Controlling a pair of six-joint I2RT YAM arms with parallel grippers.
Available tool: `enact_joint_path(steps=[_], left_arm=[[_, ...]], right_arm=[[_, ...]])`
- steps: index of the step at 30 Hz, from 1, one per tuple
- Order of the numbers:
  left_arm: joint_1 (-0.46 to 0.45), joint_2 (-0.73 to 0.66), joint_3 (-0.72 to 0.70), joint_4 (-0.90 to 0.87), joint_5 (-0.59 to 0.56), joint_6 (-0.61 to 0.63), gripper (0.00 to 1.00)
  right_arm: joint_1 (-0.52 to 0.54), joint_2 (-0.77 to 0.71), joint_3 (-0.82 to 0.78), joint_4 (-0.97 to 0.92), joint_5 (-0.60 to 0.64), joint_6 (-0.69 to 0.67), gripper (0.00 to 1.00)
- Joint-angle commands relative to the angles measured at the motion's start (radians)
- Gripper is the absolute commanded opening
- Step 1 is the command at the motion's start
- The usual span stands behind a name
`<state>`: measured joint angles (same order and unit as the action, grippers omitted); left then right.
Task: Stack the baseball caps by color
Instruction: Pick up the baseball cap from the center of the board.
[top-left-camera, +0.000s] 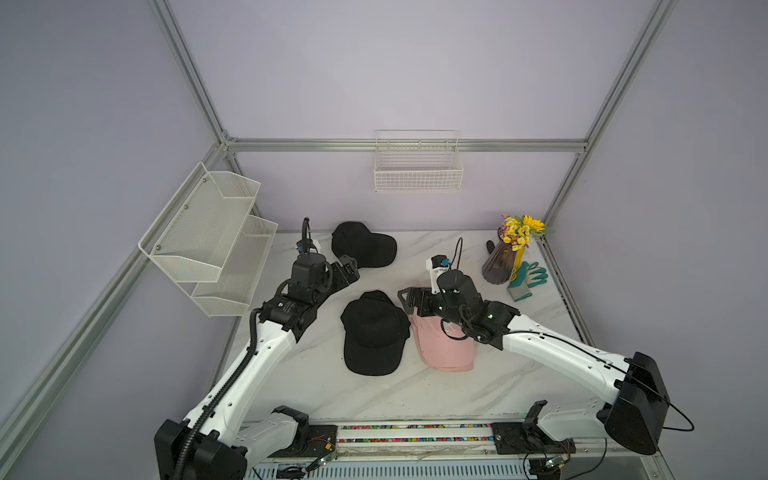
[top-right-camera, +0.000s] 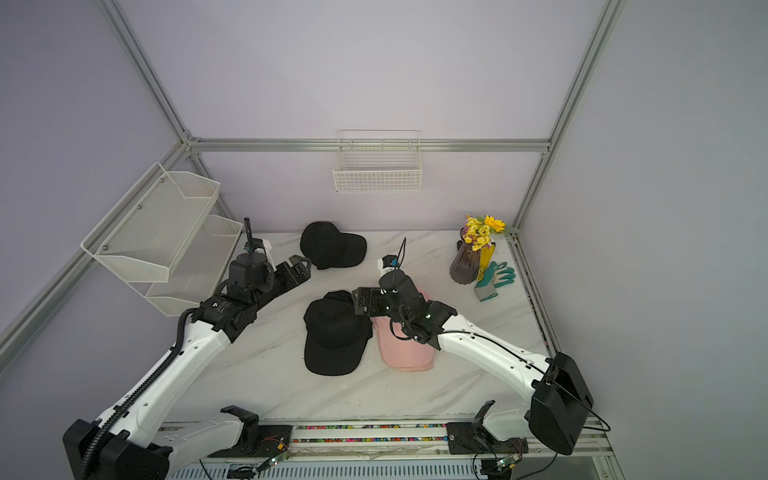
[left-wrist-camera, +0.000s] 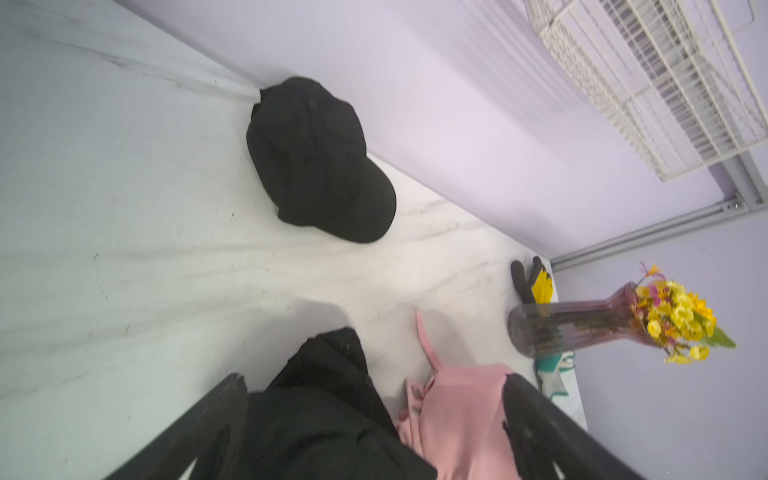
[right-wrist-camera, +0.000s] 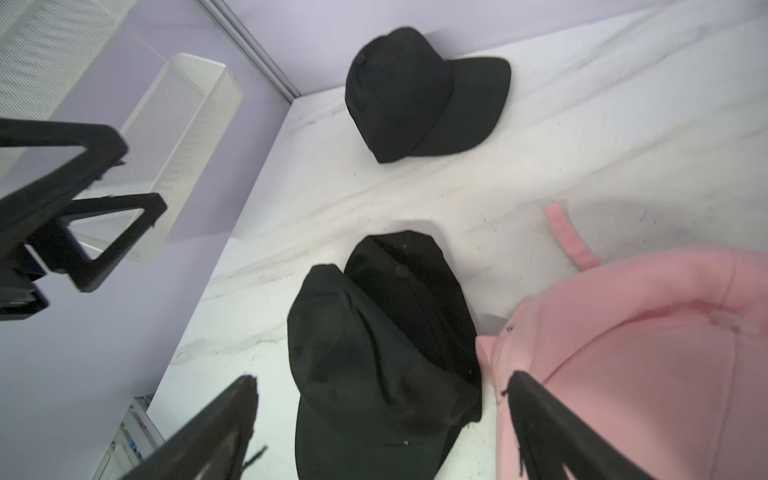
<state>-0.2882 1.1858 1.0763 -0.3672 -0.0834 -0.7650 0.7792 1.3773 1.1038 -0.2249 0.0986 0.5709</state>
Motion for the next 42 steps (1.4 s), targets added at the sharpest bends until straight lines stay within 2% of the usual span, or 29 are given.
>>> enact_joint_path(steps=[1,5,11,15,19,21,26,32,33,42], left_arm=[[0.081,0.144,0.034,0.178,0.035,-0.051,0.96],[0.168,0.371,0.141,0.299,0.152,-0.113,0.96],[0.251,0.664,0.291,0.486,0.333,-0.232,0.96],[0.278,0.82,0.395,0.549,0.382,-0.288,0.96],[0.287,0.939,0.507,0.535,0.419,-0.278,0.93],[0.293,0.992,0.542,0.54,0.448,-0.291,0.85],[0.307,1.054,0.586,0.526,0.48,-0.292,0.46],[0.313,1.028,0.599,0.49,0.524,-0.237,0.03],[0.313,1.01,0.598,0.494,0.539,-0.229,0.0],[0.311,0.84,0.624,0.438,0.688,-0.132,0.0]], right_arm=[[-0.045,0.055,0.069,-0.015,-0.011,-0.097,0.97],[-0.095,0.09,0.103,0.003,-0.068,-0.086,0.97],[-0.136,0.113,0.107,0.013,-0.103,-0.073,0.97],[-0.15,0.119,0.106,0.012,-0.119,-0.069,0.97],[-0.158,0.118,0.107,0.009,-0.125,-0.069,0.97],[-0.162,0.116,0.105,0.009,-0.129,-0.071,0.97],[-0.169,0.114,0.101,0.01,-0.141,-0.065,0.97],[-0.179,0.109,0.104,0.009,-0.141,-0.066,0.97],[-0.182,0.112,0.107,0.009,-0.144,-0.066,0.97],[-0.192,0.109,0.122,0.01,-0.152,-0.072,0.97]])
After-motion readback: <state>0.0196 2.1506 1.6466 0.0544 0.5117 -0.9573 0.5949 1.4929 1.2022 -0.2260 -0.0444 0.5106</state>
